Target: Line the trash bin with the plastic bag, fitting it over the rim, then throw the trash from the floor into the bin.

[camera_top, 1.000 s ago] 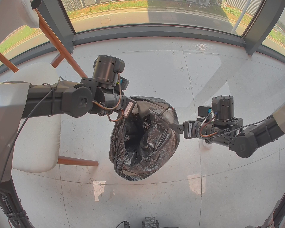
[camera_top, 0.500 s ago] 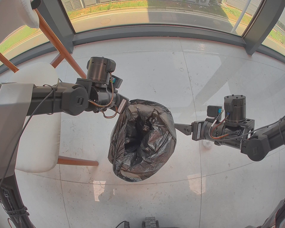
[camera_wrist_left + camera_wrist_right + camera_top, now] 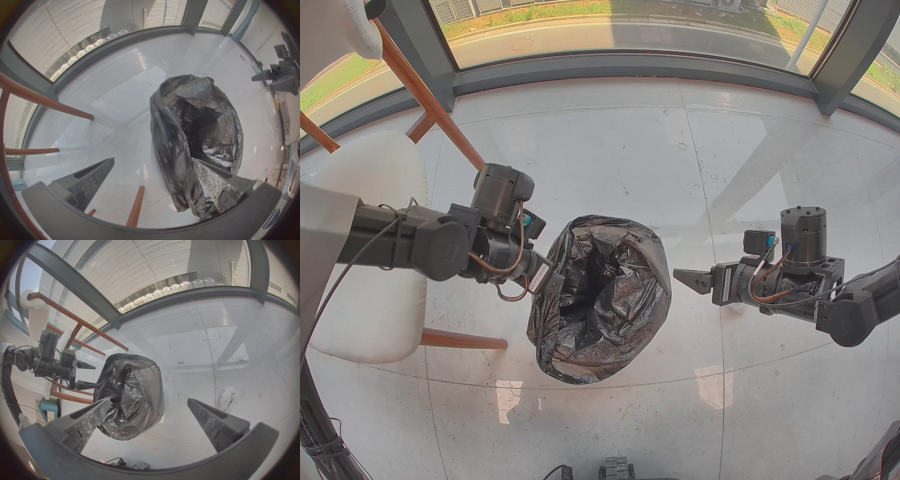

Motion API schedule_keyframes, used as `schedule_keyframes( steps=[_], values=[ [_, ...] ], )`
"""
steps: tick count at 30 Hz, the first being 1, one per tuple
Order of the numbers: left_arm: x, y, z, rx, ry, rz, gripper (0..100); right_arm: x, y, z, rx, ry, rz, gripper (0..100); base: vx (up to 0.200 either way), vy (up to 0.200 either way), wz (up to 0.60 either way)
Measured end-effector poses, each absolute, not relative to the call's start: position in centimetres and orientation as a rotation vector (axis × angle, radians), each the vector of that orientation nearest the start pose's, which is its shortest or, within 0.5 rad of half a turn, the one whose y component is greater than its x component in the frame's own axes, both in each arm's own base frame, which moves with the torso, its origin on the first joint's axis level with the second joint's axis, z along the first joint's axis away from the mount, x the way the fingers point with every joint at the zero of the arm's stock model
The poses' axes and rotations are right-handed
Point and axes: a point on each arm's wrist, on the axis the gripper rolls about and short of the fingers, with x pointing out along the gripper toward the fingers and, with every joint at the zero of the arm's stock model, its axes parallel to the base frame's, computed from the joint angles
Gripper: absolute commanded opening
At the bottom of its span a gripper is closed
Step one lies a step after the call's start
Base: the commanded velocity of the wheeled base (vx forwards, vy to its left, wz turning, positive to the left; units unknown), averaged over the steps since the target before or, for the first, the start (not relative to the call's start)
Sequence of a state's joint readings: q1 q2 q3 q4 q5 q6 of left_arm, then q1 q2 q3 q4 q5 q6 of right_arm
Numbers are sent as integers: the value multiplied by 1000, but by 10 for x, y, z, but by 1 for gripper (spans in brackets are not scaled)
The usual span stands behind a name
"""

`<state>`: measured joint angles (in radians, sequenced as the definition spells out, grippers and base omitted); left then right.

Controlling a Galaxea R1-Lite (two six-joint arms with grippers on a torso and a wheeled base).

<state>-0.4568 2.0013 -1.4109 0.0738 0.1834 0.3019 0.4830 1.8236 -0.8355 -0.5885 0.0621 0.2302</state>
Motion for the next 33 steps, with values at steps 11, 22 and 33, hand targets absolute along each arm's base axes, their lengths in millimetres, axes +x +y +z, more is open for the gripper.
schedule_keyframes(
  steps=[11, 22, 33],
  values=[
    [336, -164, 159, 488, 571, -384, 0, 289, 151, 147, 136, 453, 483, 100, 0, 0, 0],
    [337, -163, 151, 487, 586, -381, 0, 289, 150, 147, 136, 454, 479, 100, 0, 0, 0],
    [348, -146, 155, 475, 579, -324, 0, 289, 150, 148, 137, 452, 481, 100, 0, 0, 0]
  ],
)
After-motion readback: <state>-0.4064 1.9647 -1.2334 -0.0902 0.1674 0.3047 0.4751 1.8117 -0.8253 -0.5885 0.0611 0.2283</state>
